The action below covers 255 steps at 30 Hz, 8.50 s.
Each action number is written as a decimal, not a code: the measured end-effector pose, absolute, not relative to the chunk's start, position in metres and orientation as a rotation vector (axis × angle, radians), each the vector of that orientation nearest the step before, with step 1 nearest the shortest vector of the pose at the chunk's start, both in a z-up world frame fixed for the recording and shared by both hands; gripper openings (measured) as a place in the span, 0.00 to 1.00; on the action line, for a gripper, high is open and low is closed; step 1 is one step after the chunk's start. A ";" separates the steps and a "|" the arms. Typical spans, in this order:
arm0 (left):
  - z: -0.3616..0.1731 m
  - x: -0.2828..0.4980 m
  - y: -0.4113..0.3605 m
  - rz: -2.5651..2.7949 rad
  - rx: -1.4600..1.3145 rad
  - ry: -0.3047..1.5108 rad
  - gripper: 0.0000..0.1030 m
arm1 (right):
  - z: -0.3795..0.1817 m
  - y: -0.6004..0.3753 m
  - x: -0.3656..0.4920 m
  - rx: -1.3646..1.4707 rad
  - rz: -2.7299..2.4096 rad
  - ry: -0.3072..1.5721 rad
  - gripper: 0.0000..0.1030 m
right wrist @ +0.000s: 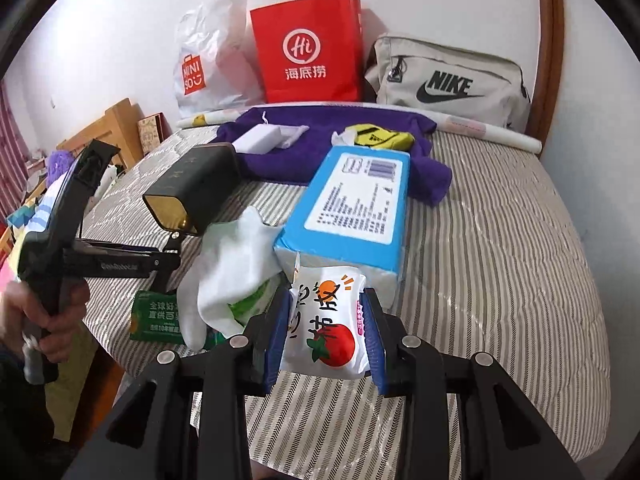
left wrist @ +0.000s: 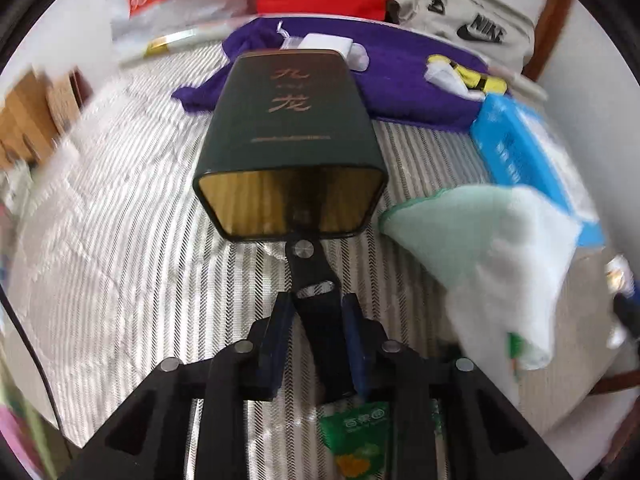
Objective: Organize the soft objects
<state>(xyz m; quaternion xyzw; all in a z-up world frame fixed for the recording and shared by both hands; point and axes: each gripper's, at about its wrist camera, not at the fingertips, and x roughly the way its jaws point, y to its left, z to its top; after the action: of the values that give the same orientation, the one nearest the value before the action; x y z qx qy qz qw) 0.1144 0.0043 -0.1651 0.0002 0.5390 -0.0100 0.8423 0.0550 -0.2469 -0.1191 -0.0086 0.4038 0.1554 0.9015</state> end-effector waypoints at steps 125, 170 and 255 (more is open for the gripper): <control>-0.050 0.264 0.069 -0.170 -0.182 1.012 0.34 | -0.072 -0.221 0.231 -0.112 0.335 0.771 0.79; -0.157 0.094 0.079 -0.198 -0.187 1.123 0.42 | -0.113 -0.156 0.082 -0.052 0.455 0.775 0.12; -0.156 0.081 0.049 -0.217 -0.186 1.078 0.42 | -0.154 -0.246 0.024 -0.016 0.315 0.865 0.12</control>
<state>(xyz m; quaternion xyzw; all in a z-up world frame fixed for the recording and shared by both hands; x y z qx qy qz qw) 0.0805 0.0486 -0.1561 -0.0883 0.5114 -0.1032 0.8486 0.0238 -0.2465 -0.1538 -0.0076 0.4172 0.1518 0.8960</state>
